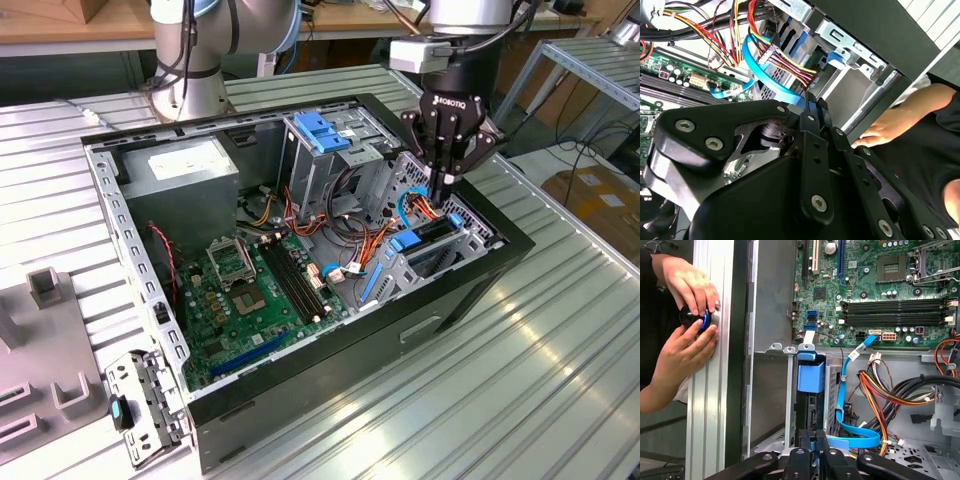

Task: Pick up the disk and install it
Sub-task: 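Insert the second disk wire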

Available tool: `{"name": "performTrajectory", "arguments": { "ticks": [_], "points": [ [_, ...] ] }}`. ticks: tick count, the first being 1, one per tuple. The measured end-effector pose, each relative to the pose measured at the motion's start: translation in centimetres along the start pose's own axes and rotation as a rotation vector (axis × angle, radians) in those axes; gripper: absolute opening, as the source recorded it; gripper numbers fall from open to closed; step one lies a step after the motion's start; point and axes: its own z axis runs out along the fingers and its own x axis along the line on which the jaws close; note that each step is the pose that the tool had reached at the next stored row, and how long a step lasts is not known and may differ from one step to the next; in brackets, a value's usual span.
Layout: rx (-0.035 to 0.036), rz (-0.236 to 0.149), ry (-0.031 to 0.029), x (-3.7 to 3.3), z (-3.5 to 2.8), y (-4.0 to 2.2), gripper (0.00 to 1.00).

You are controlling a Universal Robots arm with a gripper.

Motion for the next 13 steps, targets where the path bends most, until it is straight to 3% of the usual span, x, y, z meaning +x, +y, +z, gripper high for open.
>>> {"name": "performTrajectory", "arguments": {
  "ticks": [3, 5, 10, 12, 13],
  "points": [
    [0.0027, -0.003, -0.0178, 0.32, 0.29, 0.31, 0.16],
    [0.0038, -0.004, -0.0253, 0.49, 0.46, 0.69, 0.16],
    [0.0063, -0.006, -0.0301, 0.81, 0.79, 1.72, 0.16],
    [0.0084, -0.007, -0.0304, 0.96, 0.87, 1.83, 0.16],
    [0.0131, -0.009, -0.0354, 1.01, 0.89, 1.86, 0.16]
  ]
}}
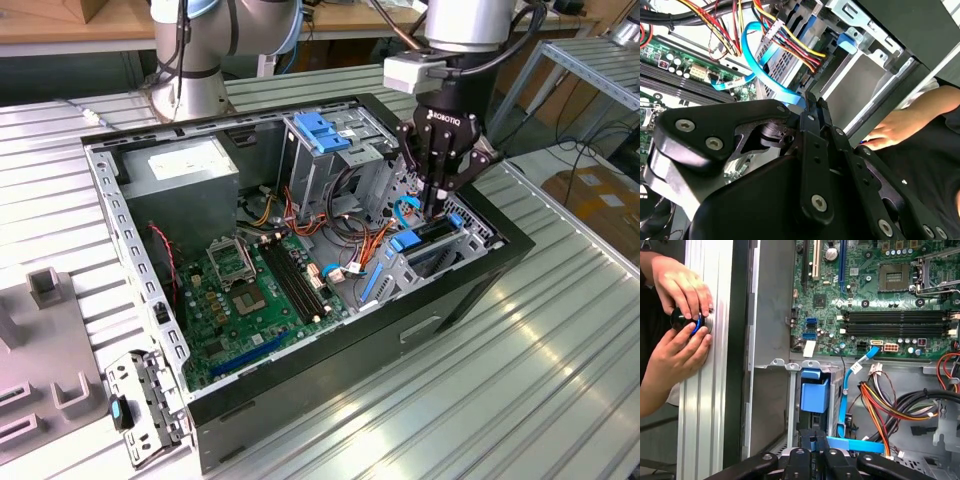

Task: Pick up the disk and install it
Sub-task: 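Insert the second disk wire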

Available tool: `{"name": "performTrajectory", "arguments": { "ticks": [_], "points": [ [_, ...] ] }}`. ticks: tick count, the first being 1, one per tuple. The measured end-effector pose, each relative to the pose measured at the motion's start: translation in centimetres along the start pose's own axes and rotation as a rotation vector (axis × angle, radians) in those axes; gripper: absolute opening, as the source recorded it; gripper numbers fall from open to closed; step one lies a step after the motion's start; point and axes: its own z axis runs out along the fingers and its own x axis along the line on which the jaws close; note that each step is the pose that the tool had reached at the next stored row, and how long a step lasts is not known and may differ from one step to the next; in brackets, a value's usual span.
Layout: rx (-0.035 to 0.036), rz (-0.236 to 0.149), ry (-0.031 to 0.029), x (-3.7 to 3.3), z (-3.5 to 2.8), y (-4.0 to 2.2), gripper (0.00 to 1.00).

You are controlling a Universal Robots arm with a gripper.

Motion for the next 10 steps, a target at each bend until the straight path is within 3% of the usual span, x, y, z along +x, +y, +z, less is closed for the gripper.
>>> {"name": "performTrajectory", "arguments": {
  "ticks": [2, 3, 4, 5, 7, 8, 10],
  "points": [
    [0.0090, -0.003, -0.0177, 0.02, 0.01, 0.02, 0.16],
    [0.0137, -0.003, -0.0295, 0.07, 0.05, 0.04, 0.16],
    [0.0166, -0.003, -0.0352, 0.14, 0.08, 0.07, 0.16],
    [0.0235, -0.002, -0.0463, 0.32, 0.17, 0.13, 0.16],
    [0.0290, -0.002, -0.0582, 0.44, 0.25, 0.18, 0.16],
    [0.0342, -0.003, -0.0699, 0.50, 0.30, 0.25, 0.16],
    [0.0550, -0.006, -0.0734, 0.61, 0.49, 0.41, 0.16]
  ]
}}
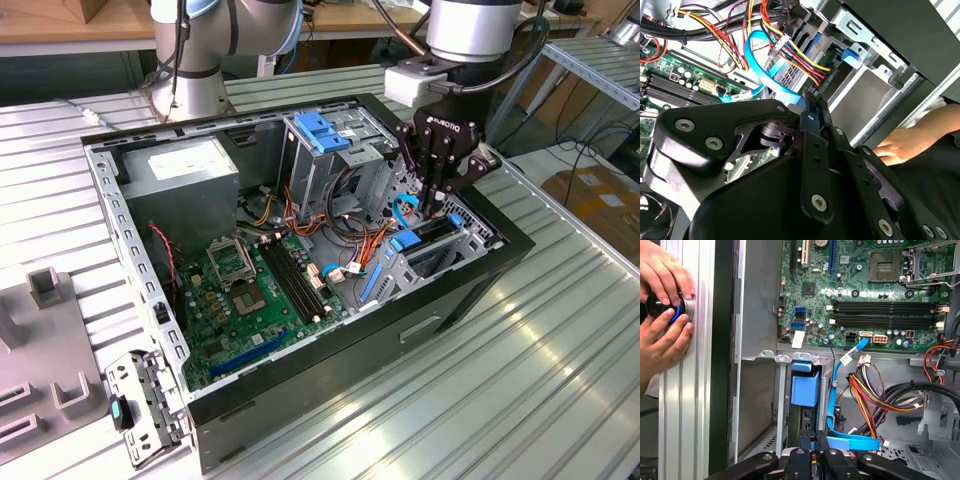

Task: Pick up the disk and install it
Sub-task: 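Insert the second disk wire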

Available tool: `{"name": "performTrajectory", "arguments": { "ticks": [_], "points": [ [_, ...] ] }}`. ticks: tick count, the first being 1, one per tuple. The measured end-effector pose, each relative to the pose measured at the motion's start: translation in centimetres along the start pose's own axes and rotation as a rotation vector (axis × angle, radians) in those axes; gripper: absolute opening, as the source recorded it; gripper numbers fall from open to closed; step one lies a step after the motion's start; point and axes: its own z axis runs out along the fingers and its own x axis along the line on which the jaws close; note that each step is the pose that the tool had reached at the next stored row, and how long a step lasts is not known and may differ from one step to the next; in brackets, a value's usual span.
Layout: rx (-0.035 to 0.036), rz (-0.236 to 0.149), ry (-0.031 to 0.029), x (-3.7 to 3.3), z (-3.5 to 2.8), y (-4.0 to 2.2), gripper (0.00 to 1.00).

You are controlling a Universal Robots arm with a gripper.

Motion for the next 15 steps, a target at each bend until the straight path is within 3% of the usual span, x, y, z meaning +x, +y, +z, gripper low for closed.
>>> {"name": "performTrajectory", "arguments": {
  "ticks": [3, 8, 10, 13, 14, 15],
  "points": [
    [0.0080, -0.010, -0.0107, 0.07, 0.18, 0.16, 0.16],
    [0.0168, -0.014, -0.0195, 0.50, 0.59, 0.37, 0.16],
    [0.0186, -0.013, -0.0297, 0.89, 0.79, 0.41, 0.16],
    [0.0213, -0.010, -0.0704, 1.46, 0.99, 0.46, 0.16],
    [0.0228, -0.008, -0.0918, 1.62, 1.03, 0.47, 0.16],
    [0.0237, -0.007, -0.1014, 1.67, 1.06, 0.48, 0.16]
  ]
}}
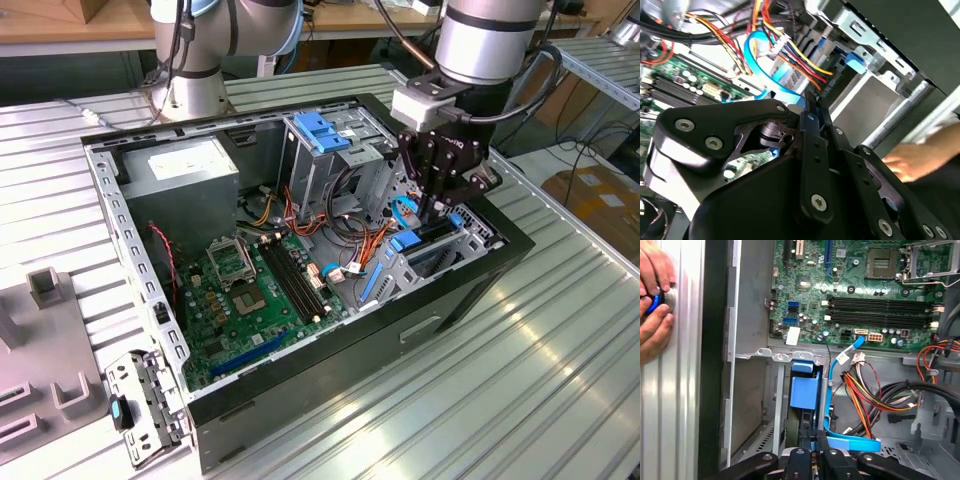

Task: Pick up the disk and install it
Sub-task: 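Insert the second disk wire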

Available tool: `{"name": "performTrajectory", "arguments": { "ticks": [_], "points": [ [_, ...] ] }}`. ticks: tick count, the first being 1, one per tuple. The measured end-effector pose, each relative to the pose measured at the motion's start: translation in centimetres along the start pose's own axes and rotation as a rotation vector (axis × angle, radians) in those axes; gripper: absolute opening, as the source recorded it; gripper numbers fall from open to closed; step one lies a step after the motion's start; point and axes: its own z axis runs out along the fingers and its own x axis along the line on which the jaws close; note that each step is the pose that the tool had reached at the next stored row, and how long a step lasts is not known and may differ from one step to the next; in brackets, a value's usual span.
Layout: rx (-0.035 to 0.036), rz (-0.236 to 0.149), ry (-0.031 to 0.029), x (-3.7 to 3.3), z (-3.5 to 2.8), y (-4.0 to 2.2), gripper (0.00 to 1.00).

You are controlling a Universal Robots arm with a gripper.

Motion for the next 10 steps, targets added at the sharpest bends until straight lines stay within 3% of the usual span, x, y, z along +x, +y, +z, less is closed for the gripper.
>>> {"name": "performTrajectory", "arguments": {
  "ticks": [1, 3, 4, 10],
  "points": [
    [0.0018, 0.001, -0.0052, 0.01, -0.01, -0.01, 0.16],
    [0.0131, 0.003, -0.0127, 0.04, -0.09, -0.02, 0.16],
    [0.0144, 0.003, -0.0153, 0.05, -0.15, -0.03, 0.16],
    [0.0171, 0.004, -0.0183, 0.06, -0.21, -0.02, 0.16]
  ]
}}
